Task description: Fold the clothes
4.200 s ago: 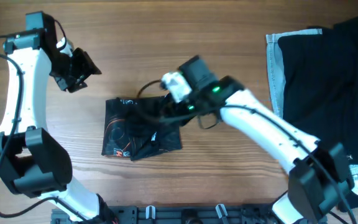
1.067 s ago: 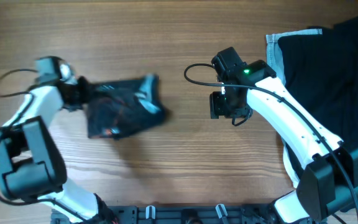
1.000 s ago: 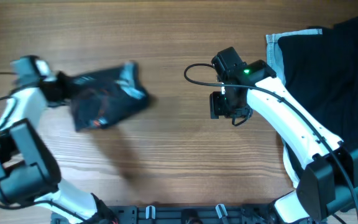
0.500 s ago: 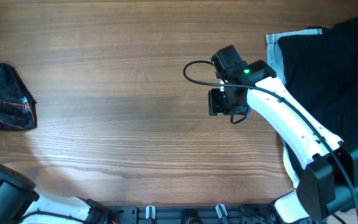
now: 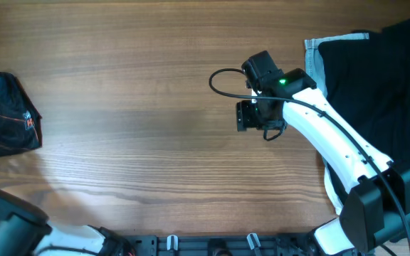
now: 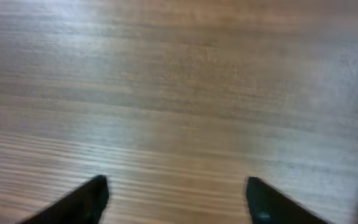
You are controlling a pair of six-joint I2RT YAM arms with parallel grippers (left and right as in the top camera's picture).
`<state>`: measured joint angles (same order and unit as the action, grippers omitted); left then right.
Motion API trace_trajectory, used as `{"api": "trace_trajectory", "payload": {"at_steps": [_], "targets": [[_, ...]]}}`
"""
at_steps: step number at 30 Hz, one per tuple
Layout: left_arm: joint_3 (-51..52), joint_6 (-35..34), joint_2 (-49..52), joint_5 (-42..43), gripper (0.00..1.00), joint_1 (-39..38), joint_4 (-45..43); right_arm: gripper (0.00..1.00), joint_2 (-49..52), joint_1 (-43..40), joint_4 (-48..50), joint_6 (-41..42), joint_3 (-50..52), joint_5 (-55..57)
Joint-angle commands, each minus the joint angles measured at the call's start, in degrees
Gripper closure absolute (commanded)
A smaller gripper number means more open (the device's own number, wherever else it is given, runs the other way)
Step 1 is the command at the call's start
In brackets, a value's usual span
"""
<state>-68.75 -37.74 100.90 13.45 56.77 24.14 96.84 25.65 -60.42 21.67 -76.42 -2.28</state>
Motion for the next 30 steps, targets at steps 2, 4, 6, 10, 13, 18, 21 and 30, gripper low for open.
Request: {"api": "trace_trajectory", "payload": {"at_steps": [2, 4, 6, 10, 13, 18, 21, 30], "targets": [[-0.66, 7.78, -12.07, -1.40, 0.33, -5.92, 0.17, 0.00, -1.18, -1.42, 5.95, -0.74, -0.09, -4.61], [-0.66, 10.45, -13.75, -1.44, 0.32, -10.62, 1.18, 0.00, -1.18, -2.67, 9.81, -1.49, -0.09, -9.22], [-0.66, 12.92, -14.10, -2.86, 0.32, -16.79, 3.02, 0.00, -1.18, -4.55, 13.84, -2.45, -0.09, -14.56], [-0.66, 19.39, -13.44, -7.91, 0.30, -33.94, 9.53, 0.00, -1.18, -11.91, 18.18, -3.72, -0.09, -17.46], [-0.66, 25.24, -13.35, -10.56, 0.08, -45.90, 17.20, 0.00, -1.18, -18.34, 15.72, -9.44, -0.09, -17.53], [-0.66, 25.40, -13.38, -10.54, 0.00, -54.75, 33.77, 0.00, -1.25, -22.91, 3.74, -9.92, -0.09, -16.57], [-0.66, 23.54, -13.55, -10.54, 0.00, -54.77, 44.78, 0.00, -2.38, -22.99, -2.49, -9.75, -0.07, -14.29], [2.12, 23.15, -35.82, -10.34, 0.00, -54.88, 44.89, 0.00, -32.68, -19.47, 6.99, -5.55, 10.99, -3.34]]}}
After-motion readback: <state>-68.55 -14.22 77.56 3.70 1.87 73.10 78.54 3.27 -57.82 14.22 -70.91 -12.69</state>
